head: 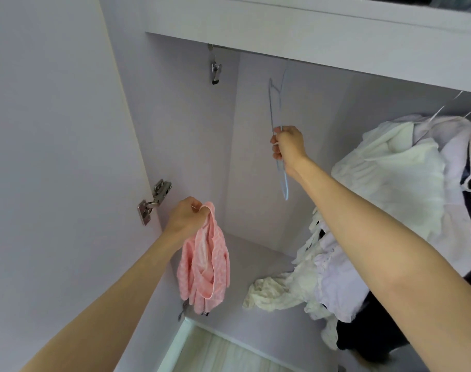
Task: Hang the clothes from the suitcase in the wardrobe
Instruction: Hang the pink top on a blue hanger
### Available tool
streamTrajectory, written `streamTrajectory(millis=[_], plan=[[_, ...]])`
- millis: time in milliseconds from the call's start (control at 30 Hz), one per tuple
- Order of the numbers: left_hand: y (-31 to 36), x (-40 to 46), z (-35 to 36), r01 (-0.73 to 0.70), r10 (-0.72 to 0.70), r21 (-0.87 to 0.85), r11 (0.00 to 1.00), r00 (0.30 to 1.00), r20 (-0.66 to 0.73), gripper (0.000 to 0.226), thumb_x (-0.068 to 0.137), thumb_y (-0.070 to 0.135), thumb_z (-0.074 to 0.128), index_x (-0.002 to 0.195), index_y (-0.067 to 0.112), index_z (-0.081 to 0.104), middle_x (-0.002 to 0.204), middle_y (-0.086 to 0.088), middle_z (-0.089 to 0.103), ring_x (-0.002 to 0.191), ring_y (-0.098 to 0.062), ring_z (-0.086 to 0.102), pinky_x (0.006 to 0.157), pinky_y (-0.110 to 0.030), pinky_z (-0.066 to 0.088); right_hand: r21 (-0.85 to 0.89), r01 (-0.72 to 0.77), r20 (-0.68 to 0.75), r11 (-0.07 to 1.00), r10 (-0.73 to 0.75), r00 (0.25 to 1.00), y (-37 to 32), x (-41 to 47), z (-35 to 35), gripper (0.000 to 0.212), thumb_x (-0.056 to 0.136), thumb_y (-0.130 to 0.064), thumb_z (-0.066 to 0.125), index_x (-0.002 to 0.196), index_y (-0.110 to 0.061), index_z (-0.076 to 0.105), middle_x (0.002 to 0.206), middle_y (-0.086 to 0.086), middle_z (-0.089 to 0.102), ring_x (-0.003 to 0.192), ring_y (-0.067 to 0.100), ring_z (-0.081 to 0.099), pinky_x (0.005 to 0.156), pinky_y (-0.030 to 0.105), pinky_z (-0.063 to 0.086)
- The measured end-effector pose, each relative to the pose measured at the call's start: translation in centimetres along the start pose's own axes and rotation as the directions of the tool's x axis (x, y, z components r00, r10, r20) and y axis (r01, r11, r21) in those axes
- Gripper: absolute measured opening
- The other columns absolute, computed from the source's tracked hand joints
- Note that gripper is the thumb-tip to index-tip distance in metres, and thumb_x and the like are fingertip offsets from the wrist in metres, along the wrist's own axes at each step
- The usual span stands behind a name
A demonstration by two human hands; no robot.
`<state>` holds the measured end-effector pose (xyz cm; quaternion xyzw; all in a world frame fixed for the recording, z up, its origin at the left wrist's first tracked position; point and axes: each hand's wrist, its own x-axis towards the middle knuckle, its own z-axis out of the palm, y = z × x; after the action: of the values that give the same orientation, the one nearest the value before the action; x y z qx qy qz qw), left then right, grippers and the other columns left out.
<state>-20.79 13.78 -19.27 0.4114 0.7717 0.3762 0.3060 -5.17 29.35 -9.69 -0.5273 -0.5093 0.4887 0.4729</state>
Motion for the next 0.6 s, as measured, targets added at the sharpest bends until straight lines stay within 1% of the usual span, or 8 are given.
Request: streamTrajectory(millis=[100, 167, 233, 300, 400, 467, 533, 600], plan=[[-0.2, -0.2, 0.5, 0.016, -0.017, -0.032, 0.999, 0.998, -0.057, 0.012, 0.089, 0.021, 0.052, 0.085, 0.010, 0.054, 0.075, 0.001, 0.054, 0.076, -0.019, 0.050, 0.063, -0.026, 0.037, 0.031, -0.038, -0.072, 0.999, 0.040, 0.997, 2.1, -0.5, -0.8, 0.033, 0.088, -0.006, 0.045, 0.058, -0.016, 0.036, 0.055, 0.002, 0.032, 0.033, 0.008, 0.026, 0.036, 0.015, 0.018], [-0.5, -0.2, 0.9, 0.057, -0.064, -0.082, 0.995, 0.994, -0.090, 0.011, 0.087, 0.021, 0.053, 0.083, 0.011, 0.054, 0.078, -0.002, 0.055, 0.076, -0.021, 0.050, 0.067, -0.026, 0.038, 0.017, -0.022, -0.203, 1.000, 0.025, 0.979, 3.9, -1.4, -1.5, 0.041, 0.089, -0.021, 0.053, 0.053, -0.017, 0.035, 0.054, 0.001, 0.034, 0.042, 0.012, 0.030, 0.045, 0.024, 0.023], [-0.8, -0.2, 1.2, 0.103, -0.115, -0.144, 0.984, 0.990, -0.077, 0.012, 0.086, 0.017, 0.053, 0.074, 0.014, 0.053, 0.071, -0.002, 0.053, 0.072, -0.023, 0.050, 0.069, -0.028, 0.041, 0.022, 0.010, -0.300, 1.000, -0.003, 0.954, 5.6, -2.9, -2.2, 0.050, 0.087, -0.036, 0.059, 0.052, -0.018, 0.028, 0.053, 0.001, 0.031, 0.050, 0.019, 0.029, 0.052, 0.032, 0.027], [-0.9, -0.2, 1.5, 0.135, -0.149, -0.207, 0.969, 0.987, -0.054, 0.016, 0.084, 0.011, 0.051, 0.069, 0.016, 0.052, 0.064, -0.003, 0.050, 0.066, -0.023, 0.048, 0.068, -0.032, 0.042, 0.078, 0.023, -0.265, 0.997, -0.001, 0.964, 6.9, -4.4, -3.1, 0.049, 0.084, -0.044, 0.063, 0.058, -0.019, 0.029, 0.053, 0.003, 0.031, 0.051, 0.019, 0.030, 0.053, 0.033, 0.030], [-0.9, -0.6, 1.9, 0.181, -0.196, -0.282, 0.942, 0.980, -0.025, 0.018, 0.084, 0.007, 0.049, 0.068, 0.013, 0.053, 0.065, -0.007, 0.049, 0.067, -0.023, 0.047, 0.068, -0.034, 0.043, 0.107, -0.076, -0.157, 0.991, 0.093, 0.983, 7.9, -5.2, -4.3, 0.039, 0.088, -0.050, 0.054, 0.075, -0.014, 0.046, 0.056, -0.002, 0.038, 0.047, 0.010, 0.036, 0.049, 0.022, 0.032], [-1.0, -0.7, 2.1, 0.201, -0.215, -0.337, 0.920, 0.977, -0.004, 0.016, 0.082, 0.006, 0.049, 0.068, 0.011, 0.051, 0.070, -0.011, 0.048, 0.071, -0.022, 0.046, 0.066, -0.033, 0.040, 0.069, -0.143, -0.187, 0.987, 0.153, 0.970, 8.6, -5.3, -5.0, 0.046, 0.093, -0.054, 0.042, 0.075, -0.014, 0.056, 0.059, -0.005, 0.042, 0.052, 0.009, 0.039, 0.056, 0.023, 0.033], [-1.2, -0.7, 2.4, 0.227, -0.237, -0.350, 0.909, 0.971, 0.014, 0.013, 0.083, 0.008, 0.049, 0.072, 0.013, 0.051, 0.077, -0.012, 0.048, 0.073, -0.022, 0.047, 0.065, -0.032, 0.040, -0.030, -0.181, -0.221, 0.983, 0.171, 0.960, 9.6, -5.7, -5.6, 0.053, 0.099, -0.048, 0.031, 0.075, -0.013, 0.063, 0.062, -0.005, 0.046, 0.058, 0.008, 0.042, 0.067, 0.027, 0.035], [-1.3, -0.6, 2.9, 0.250, -0.262, -0.328, 0.911, 0.965, 0.009, 0.012, 0.083, 0.011, 0.050, 0.072, 0.015, 0.051, 0.079, -0.012, 0.048, 0.073, -0.022, 0.046, 0.067, -0.032, 0.040, -0.092, -0.209, -0.205, 0.974, 0.187, 0.961, 10.9, -6.6, -6.4, 0.055, 0.101, -0.043, 0.029, 0.075, -0.012, 0.066, 0.064, -0.005, 0.047, 0.059, 0.008, 0.042, 0.070, 0.027, 0.035]])
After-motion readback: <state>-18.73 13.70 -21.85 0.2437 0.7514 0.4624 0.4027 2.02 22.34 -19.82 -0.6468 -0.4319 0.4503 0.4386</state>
